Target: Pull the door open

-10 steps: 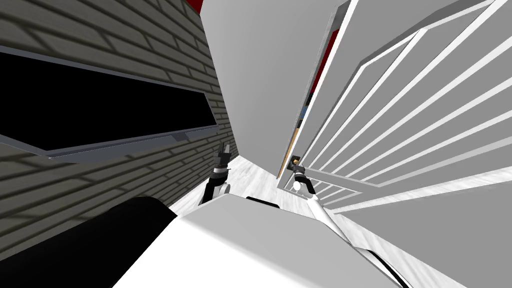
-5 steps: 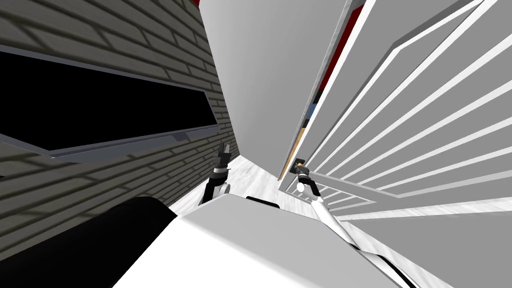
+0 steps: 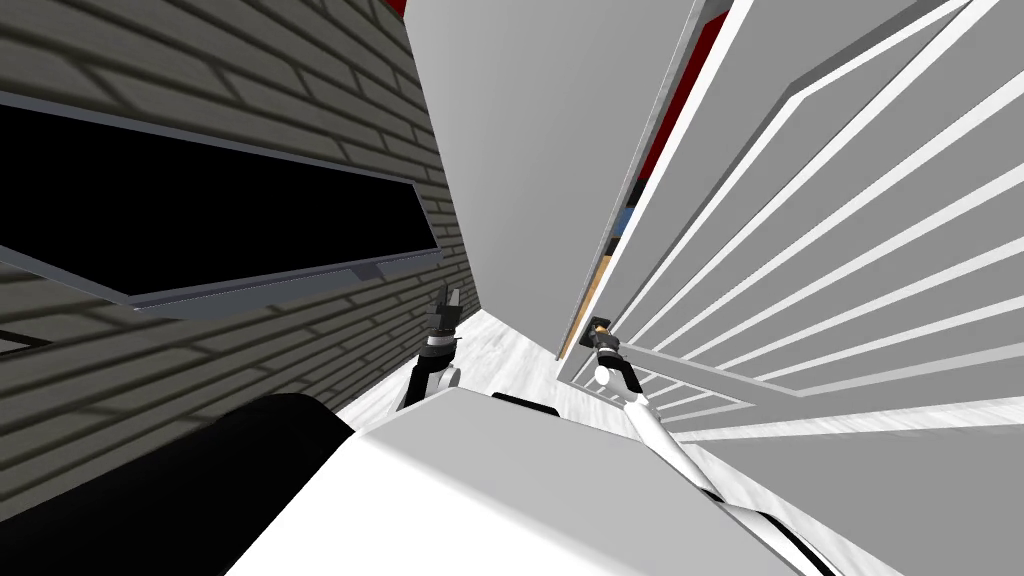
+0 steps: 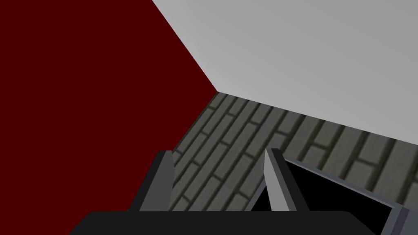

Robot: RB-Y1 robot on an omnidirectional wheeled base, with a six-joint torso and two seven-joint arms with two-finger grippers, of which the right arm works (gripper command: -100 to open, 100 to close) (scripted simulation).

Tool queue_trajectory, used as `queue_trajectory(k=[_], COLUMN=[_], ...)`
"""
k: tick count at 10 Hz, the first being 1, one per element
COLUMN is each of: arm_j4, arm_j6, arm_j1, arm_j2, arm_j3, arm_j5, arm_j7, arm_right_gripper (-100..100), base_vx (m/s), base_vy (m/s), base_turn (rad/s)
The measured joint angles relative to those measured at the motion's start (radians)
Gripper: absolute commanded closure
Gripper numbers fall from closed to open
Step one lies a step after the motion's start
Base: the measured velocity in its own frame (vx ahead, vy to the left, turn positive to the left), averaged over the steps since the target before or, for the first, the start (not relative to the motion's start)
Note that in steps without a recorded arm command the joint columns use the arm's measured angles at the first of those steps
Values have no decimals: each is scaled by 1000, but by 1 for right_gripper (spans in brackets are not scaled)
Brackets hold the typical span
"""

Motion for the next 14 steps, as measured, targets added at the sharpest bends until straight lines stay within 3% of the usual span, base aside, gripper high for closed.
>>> queue_trajectory(k=[4,7,10,14], arm_j4=[-19,-35,-47,-79], arm_j6=[0,-3,4,-8], arm_j1=[18,30,43,67], arm_j2=[-36,-74,-88,-125], arm_j3=[45,84,111,150], arm_j5=[1,1,1,15], arm_j7=[-47,-95,-118,-162], arm_right_gripper=[100,100,100,100], base_vx=[-224,-251,-160,-221], base_vy=[-80,-79,-58,-89], base_turn=[148,152,98,133])
